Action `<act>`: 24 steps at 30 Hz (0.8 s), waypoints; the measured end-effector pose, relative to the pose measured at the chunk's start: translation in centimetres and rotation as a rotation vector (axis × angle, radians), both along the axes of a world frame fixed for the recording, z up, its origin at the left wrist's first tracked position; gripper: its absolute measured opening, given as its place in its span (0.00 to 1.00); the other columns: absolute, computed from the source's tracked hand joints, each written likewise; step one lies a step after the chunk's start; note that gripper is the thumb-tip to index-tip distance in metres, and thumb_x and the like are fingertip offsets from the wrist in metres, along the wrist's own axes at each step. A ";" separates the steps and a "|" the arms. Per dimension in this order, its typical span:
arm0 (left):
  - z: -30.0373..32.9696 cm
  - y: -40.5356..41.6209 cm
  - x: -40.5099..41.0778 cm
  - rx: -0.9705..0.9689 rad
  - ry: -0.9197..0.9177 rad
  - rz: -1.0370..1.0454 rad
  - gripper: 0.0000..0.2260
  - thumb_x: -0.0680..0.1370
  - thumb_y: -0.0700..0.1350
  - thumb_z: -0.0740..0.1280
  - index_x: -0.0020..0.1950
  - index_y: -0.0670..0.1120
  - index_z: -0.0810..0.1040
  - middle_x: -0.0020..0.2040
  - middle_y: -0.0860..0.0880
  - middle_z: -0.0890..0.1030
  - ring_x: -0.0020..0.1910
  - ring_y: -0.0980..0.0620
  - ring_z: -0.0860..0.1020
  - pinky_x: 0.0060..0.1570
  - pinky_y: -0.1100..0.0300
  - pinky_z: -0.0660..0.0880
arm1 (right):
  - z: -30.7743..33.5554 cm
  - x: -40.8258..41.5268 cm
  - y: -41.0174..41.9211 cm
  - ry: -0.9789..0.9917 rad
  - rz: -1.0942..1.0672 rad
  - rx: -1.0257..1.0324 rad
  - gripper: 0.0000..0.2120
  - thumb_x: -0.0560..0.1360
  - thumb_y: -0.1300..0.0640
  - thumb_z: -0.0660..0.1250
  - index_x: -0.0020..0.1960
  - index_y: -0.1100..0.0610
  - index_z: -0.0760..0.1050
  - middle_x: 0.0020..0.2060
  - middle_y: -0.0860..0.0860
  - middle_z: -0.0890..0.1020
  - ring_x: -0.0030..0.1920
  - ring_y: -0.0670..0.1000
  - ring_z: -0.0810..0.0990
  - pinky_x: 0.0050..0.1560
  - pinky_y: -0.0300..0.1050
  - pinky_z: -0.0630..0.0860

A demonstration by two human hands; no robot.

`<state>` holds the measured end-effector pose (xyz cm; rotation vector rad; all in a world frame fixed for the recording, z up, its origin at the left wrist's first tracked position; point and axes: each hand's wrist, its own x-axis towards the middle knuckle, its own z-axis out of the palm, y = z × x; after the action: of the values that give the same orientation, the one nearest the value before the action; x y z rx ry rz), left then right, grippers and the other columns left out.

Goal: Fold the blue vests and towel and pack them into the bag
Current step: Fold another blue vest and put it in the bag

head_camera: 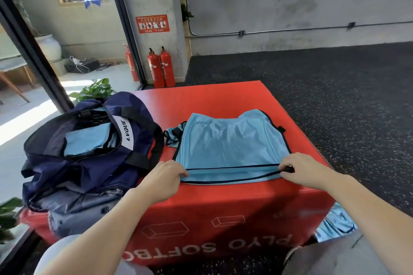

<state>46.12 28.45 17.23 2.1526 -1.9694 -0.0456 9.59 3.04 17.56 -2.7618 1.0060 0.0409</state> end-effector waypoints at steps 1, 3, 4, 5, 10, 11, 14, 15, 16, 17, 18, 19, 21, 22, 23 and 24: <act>0.0 0.2 -0.2 0.004 0.004 0.009 0.15 0.77 0.45 0.61 0.58 0.52 0.83 0.55 0.58 0.82 0.59 0.53 0.76 0.61 0.52 0.72 | -0.1 -0.1 0.0 0.005 0.012 0.004 0.11 0.75 0.44 0.69 0.55 0.44 0.82 0.50 0.38 0.79 0.56 0.45 0.77 0.61 0.50 0.73; -0.2 0.5 -0.4 0.009 0.008 0.020 0.14 0.77 0.55 0.62 0.57 0.53 0.83 0.53 0.58 0.82 0.57 0.55 0.77 0.60 0.52 0.73 | 0.0 -0.2 0.0 -0.007 0.021 0.016 0.07 0.73 0.43 0.71 0.50 0.42 0.81 0.46 0.36 0.77 0.53 0.44 0.76 0.59 0.50 0.72; -0.3 0.5 -0.4 0.027 0.003 0.021 0.16 0.77 0.59 0.63 0.57 0.53 0.83 0.53 0.59 0.82 0.56 0.56 0.77 0.60 0.53 0.73 | 0.1 -0.3 0.0 -0.021 0.023 0.023 0.04 0.73 0.44 0.72 0.47 0.41 0.79 0.44 0.36 0.77 0.51 0.43 0.75 0.58 0.49 0.72; -0.4 0.5 -0.4 0.047 0.003 0.017 0.17 0.77 0.61 0.64 0.58 0.53 0.82 0.53 0.59 0.81 0.56 0.56 0.77 0.60 0.54 0.73 | 0.1 -0.4 0.1 -0.035 0.018 0.033 0.03 0.74 0.46 0.73 0.45 0.40 0.78 0.43 0.36 0.77 0.50 0.42 0.75 0.57 0.48 0.72; -0.4 0.1 -0.9 0.003 0.006 0.000 0.08 0.80 0.51 0.67 0.53 0.51 0.84 0.50 0.56 0.82 0.53 0.52 0.78 0.57 0.51 0.74 | 0.9 -0.5 0.6 -0.163 -0.008 0.044 0.06 0.74 0.51 0.74 0.41 0.43 0.79 0.41 0.39 0.80 0.45 0.41 0.77 0.50 0.39 0.71; -0.4 0.0 -0.9 -0.011 0.012 0.013 0.07 0.80 0.49 0.67 0.53 0.50 0.83 0.50 0.55 0.82 0.53 0.51 0.78 0.56 0.51 0.73 | 1.0 -0.5 0.7 -0.194 -0.014 0.035 0.07 0.73 0.51 0.75 0.40 0.43 0.78 0.40 0.40 0.81 0.44 0.40 0.77 0.49 0.40 0.72; -0.1 0.0 -0.8 -0.102 0.073 0.070 0.07 0.78 0.40 0.67 0.53 0.48 0.82 0.50 0.52 0.81 0.51 0.50 0.79 0.56 0.52 0.74 | 1.1 -0.6 0.9 -0.277 -0.014 -0.023 0.09 0.73 0.55 0.76 0.41 0.44 0.78 0.40 0.41 0.80 0.43 0.42 0.78 0.49 0.42 0.74; 0.0 0.0 -0.7 -0.142 0.100 0.088 0.08 0.77 0.38 0.67 0.53 0.47 0.82 0.49 0.52 0.80 0.50 0.50 0.78 0.55 0.53 0.75 | 1.2 -0.7 1.0 -0.299 -0.006 -0.058 0.10 0.72 0.57 0.76 0.41 0.44 0.77 0.40 0.41 0.80 0.43 0.43 0.79 0.49 0.42 0.75; 0.3 0.0 -0.6 -0.183 0.122 0.099 0.08 0.77 0.36 0.67 0.52 0.46 0.82 0.48 0.52 0.80 0.49 0.51 0.78 0.55 0.55 0.75 | 1.3 -0.7 1.0 -0.312 0.019 -0.125 0.12 0.72 0.60 0.76 0.42 0.45 0.77 0.41 0.42 0.79 0.43 0.45 0.80 0.48 0.43 0.75; 0.7 0.0 -0.5 -0.228 0.131 0.107 0.08 0.77 0.35 0.67 0.52 0.45 0.83 0.48 0.51 0.80 0.50 0.51 0.78 0.54 0.57 0.74 | 1.3 -0.8 0.9 -0.314 0.066 -0.224 0.14 0.70 0.63 0.77 0.43 0.46 0.77 0.42 0.43 0.79 0.43 0.48 0.81 0.46 0.45 0.76; 1.2 0.0 -0.3 -0.271 0.130 0.111 0.08 0.77 0.34 0.68 0.52 0.44 0.84 0.48 0.50 0.80 0.50 0.51 0.78 0.55 0.59 0.73 | 1.5 -0.8 0.9 -0.311 0.131 -0.341 0.14 0.67 0.66 0.78 0.43 0.49 0.79 0.42 0.45 0.80 0.42 0.51 0.82 0.44 0.47 0.78; 1.8 0.0 -0.1 -0.303 0.118 0.115 0.09 0.77 0.33 0.69 0.51 0.44 0.85 0.48 0.49 0.81 0.51 0.50 0.78 0.55 0.60 0.72 | 1.6 -0.8 0.8 -0.306 0.192 -0.431 0.14 0.65 0.67 0.79 0.43 0.52 0.80 0.41 0.48 0.80 0.40 0.54 0.82 0.41 0.48 0.79; 3.4 -0.2 0.4 -0.353 0.097 0.143 0.10 0.76 0.32 0.70 0.51 0.43 0.86 0.48 0.48 0.83 0.51 0.47 0.78 0.55 0.59 0.72 | 2.4 -0.9 0.8 -0.311 0.242 -0.512 0.14 0.64 0.68 0.79 0.45 0.56 0.82 0.42 0.51 0.79 0.39 0.56 0.81 0.39 0.51 0.80; 4.5 -0.3 0.6 -0.375 0.096 0.163 0.10 0.75 0.32 0.70 0.51 0.43 0.86 0.48 0.48 0.84 0.50 0.45 0.78 0.55 0.59 0.72 | 3.1 -0.9 0.7 -0.335 0.233 -0.526 0.14 0.65 0.68 0.79 0.46 0.57 0.82 0.42 0.52 0.79 0.39 0.56 0.81 0.40 0.51 0.81; 5.9 -0.6 0.8 -0.400 0.102 0.182 0.09 0.75 0.34 0.70 0.50 0.44 0.87 0.47 0.48 0.85 0.50 0.44 0.79 0.54 0.59 0.71 | 4.0 -0.9 0.5 -0.367 0.202 -0.525 0.13 0.67 0.68 0.78 0.49 0.57 0.83 0.43 0.52 0.79 0.41 0.56 0.82 0.43 0.51 0.81; 7.5 -0.8 0.8 -0.434 0.106 0.201 0.08 0.76 0.35 0.69 0.50 0.44 0.87 0.47 0.48 0.85 0.50 0.44 0.79 0.54 0.58 0.71 | 5.2 -0.9 0.3 -0.412 0.155 -0.509 0.12 0.69 0.67 0.77 0.51 0.58 0.83 0.44 0.52 0.80 0.43 0.56 0.82 0.46 0.50 0.80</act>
<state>46.88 27.64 24.73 1.9967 -1.5243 0.2695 8.66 3.34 22.75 -3.0810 0.7673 -0.8337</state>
